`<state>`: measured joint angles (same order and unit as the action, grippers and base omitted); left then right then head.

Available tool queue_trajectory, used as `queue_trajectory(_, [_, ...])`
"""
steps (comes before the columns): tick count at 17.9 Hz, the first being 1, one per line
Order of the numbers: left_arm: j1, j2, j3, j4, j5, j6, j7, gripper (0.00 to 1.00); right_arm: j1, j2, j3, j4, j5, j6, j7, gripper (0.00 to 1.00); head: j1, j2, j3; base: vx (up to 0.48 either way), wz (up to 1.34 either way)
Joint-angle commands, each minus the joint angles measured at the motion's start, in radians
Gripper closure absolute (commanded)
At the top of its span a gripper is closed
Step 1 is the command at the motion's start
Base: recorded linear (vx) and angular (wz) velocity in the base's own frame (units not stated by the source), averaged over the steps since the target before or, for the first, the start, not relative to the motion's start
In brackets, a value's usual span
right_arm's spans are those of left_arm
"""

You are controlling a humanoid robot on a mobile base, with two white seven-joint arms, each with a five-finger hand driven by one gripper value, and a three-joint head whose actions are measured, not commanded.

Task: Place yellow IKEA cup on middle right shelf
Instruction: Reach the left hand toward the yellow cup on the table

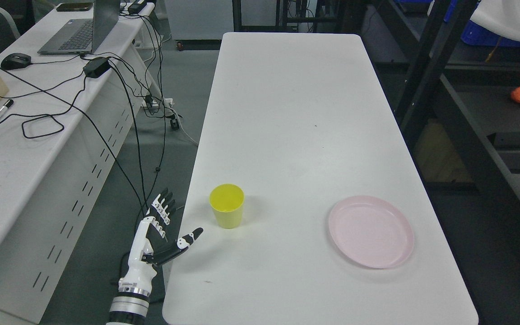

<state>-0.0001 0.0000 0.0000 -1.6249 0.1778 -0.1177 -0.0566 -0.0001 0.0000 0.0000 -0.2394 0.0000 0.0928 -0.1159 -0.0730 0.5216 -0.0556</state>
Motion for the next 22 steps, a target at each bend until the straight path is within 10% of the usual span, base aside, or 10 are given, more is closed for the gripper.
queue_trajectory(1, [-0.017, 0.017, -0.003, 0.003, 0.0, 0.0, -0.003, 0.01, 0.014, -0.017, 0.017, 0.0, -0.025, 0.001, -0.001, 0.01, 0.0, 0.0, 0.0, 0.069, -0.03])
queue_trajectory(22, [-0.192, 0.017, -0.189, 0.194, 0.164, 0.009, -0.063, 0.02, 0.014, -0.017, 0.017, 0.0, -0.025, 0.001, -0.001, 0.01, 0.0, 0.0, 0.0, 0.012, 0.0])
